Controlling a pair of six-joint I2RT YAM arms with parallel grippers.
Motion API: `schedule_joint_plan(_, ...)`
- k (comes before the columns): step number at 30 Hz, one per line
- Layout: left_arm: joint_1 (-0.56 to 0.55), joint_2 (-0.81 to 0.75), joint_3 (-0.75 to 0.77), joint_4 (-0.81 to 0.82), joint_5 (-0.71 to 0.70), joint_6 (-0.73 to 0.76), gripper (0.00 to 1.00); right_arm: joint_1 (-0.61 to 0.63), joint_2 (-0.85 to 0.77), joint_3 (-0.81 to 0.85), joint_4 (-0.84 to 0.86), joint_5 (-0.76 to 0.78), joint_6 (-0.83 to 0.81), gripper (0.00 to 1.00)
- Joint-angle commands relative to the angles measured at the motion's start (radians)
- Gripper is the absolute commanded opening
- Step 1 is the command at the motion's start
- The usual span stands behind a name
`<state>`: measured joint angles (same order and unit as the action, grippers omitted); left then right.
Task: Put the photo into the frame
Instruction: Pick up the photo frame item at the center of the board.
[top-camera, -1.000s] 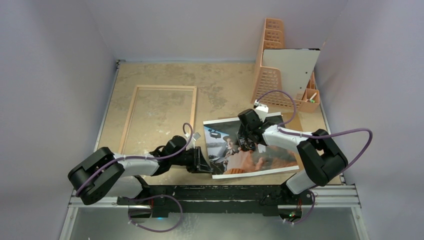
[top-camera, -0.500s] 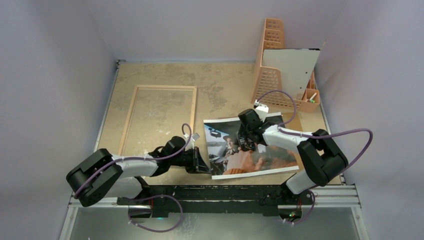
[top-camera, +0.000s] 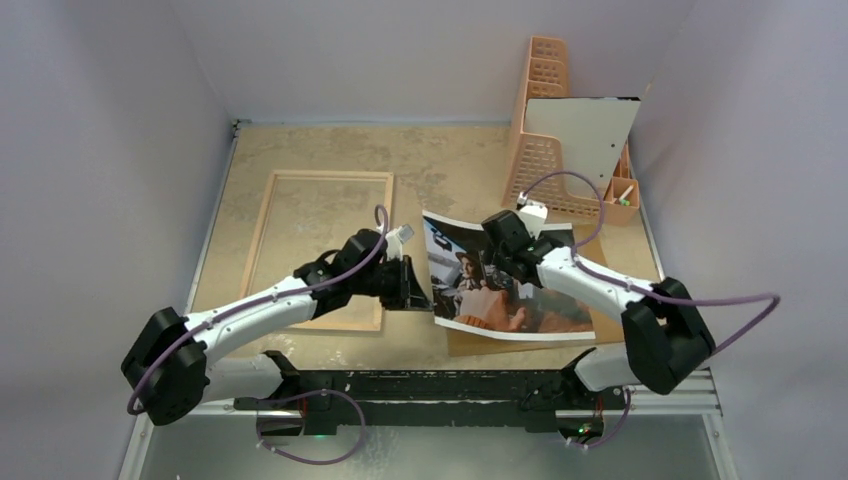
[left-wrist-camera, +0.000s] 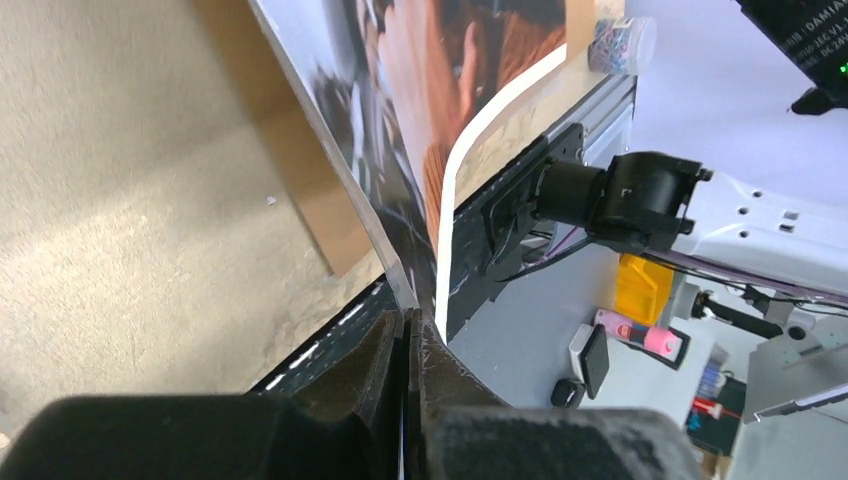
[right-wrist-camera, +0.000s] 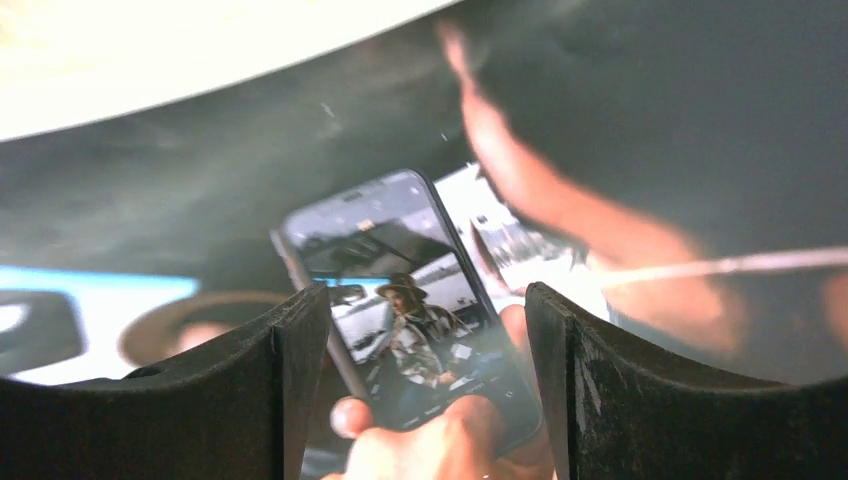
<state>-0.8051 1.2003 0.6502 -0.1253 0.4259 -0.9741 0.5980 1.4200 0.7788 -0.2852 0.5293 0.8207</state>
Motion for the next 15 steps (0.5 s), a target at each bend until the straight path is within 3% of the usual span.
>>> schedule_joint_plan(1, 0.007, -0.004, 0.181, -0.266, -0.086, 0.119, 0.00, -0.001, -0.107, 0.111, -0.062, 0.094, -0.017, 0.75)
schedule_joint_plan(6, 0.011, 0.009, 0.371, -0.448, -0.173, 0.200, 0.00, -0.001, -0.202, 0.161, -0.040, 0.075, -0.094, 0.77)
schedule_joint_plan(11, 0.047, 0.019, 0.548, -0.604, -0.250, 0.284, 0.00, -0.001, -0.294, 0.158, 0.079, -0.042, -0.246, 0.79)
schedule_joint_plan(15, 0.059, 0.044, 0.676, -0.655, -0.263, 0.337, 0.00, -0.001, -0.333, 0.141, 0.140, -0.108, -0.306, 0.81)
